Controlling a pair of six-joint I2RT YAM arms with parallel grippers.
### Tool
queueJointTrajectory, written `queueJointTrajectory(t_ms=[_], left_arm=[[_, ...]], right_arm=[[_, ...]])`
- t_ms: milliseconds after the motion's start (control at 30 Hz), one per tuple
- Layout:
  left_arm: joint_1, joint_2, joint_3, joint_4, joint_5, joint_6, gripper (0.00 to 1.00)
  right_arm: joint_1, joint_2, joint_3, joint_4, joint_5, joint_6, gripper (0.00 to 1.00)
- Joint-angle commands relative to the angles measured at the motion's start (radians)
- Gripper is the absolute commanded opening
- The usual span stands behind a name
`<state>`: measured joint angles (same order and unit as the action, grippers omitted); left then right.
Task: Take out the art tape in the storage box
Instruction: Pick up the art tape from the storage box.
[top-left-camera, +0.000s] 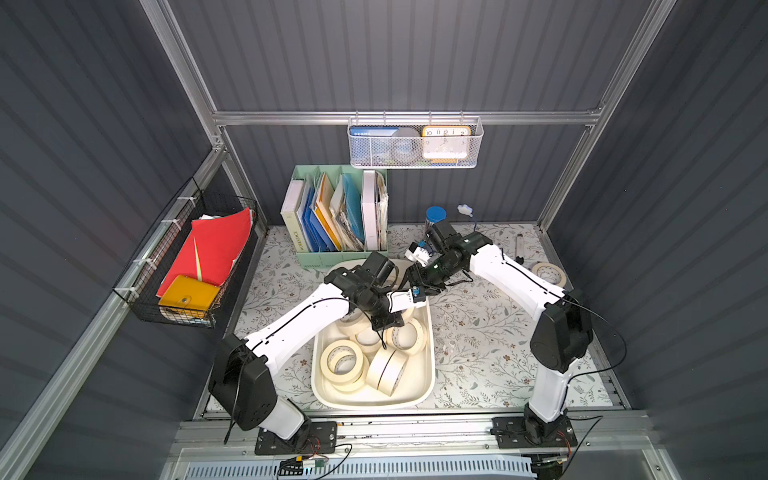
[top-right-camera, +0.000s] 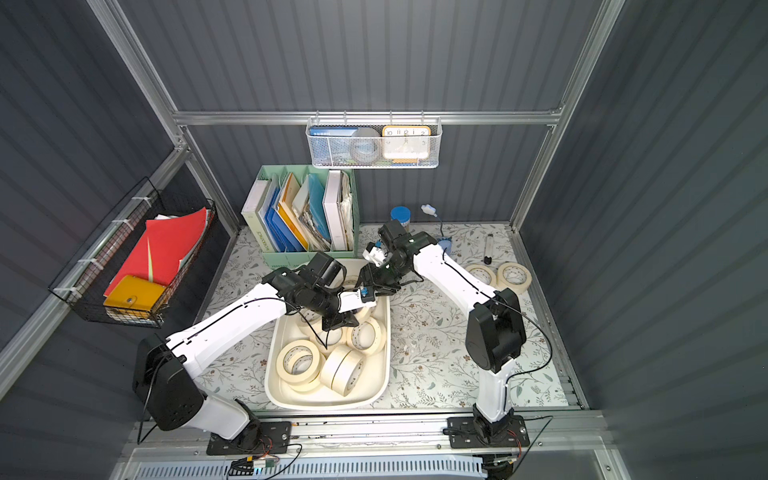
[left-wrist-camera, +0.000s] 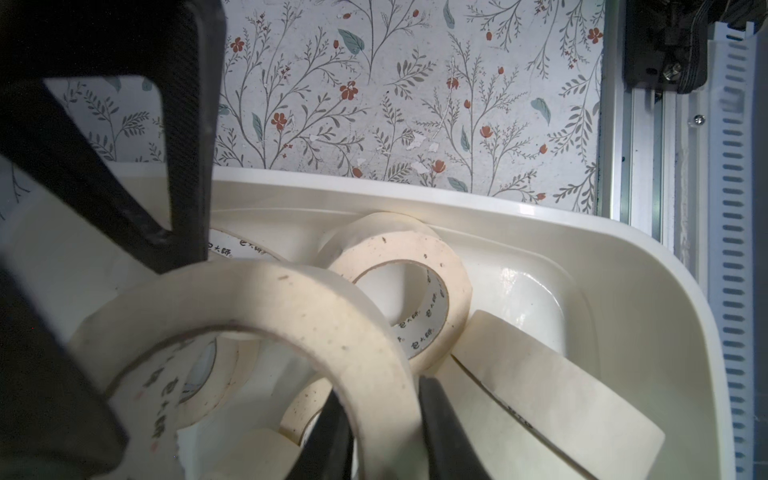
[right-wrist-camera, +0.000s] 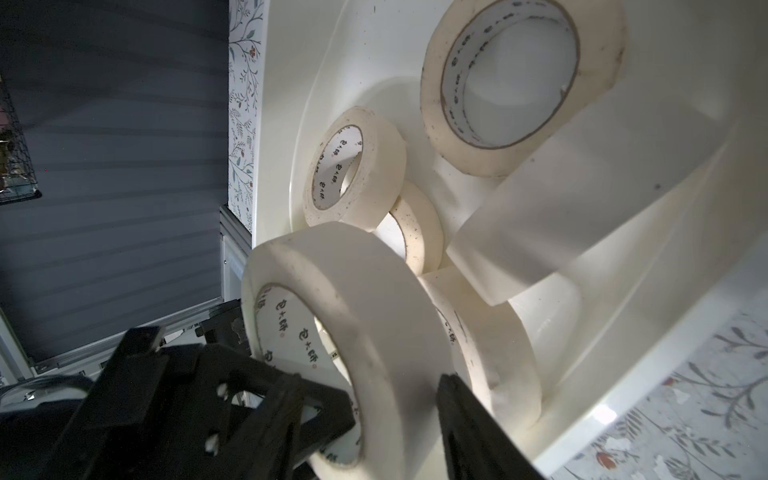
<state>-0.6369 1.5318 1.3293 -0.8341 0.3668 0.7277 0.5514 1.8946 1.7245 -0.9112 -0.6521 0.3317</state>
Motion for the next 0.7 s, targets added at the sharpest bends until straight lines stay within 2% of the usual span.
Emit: queueJointTrajectory(t_ms=[0, 133, 233, 267, 333, 367, 400, 600, 667], left_arm=[[-0.009, -0.009, 0.045, 0.007, 0.036, 0.038, 0.0], [-0.01, -0.009, 0.05, 0.018, 0.037, 0.045, 0.0], [-0.01, -0.005, 0.057, 0.021, 0.04, 0.044, 0.0], [-0.009, -0.008, 0.058, 0.026, 0.041, 0.043, 0.0], [-0.01, -0.018, 0.051, 0.047, 0.038, 0.036, 0.0], [-0.01, -0.026, 0.047, 0.059, 0.035, 0.033, 0.0], [-0.01, -0.037, 0.041, 0.072, 0.033, 0.031, 0.0], [-0.01, -0.1, 0.006, 0.125, 0.045, 0.027, 0.02], [-0.01, -0.097, 0.012, 0.113, 0.049, 0.029, 0.01]], right_arm=[[0.013, 0.009, 0.027, -0.035, 0.017, -0.027, 0.53], [0.024, 0.016, 0.028, -0.045, 0.013, -0.043, 0.53], [0.028, 0.018, 0.028, -0.048, 0.013, -0.052, 0.44], [0.029, 0.018, 0.029, -0.047, 0.012, -0.054, 0.36], [0.03, 0.019, 0.027, -0.046, 0.014, -0.053, 0.12], [0.029, 0.019, 0.026, -0.044, 0.015, -0.053, 0.04], [0.029, 0.018, 0.027, -0.044, 0.018, -0.053, 0.0], [0.031, 0.013, 0.032, -0.039, 0.015, -0.05, 0.0], [0.034, 0.015, 0.039, -0.047, 0.017, -0.05, 0.25]])
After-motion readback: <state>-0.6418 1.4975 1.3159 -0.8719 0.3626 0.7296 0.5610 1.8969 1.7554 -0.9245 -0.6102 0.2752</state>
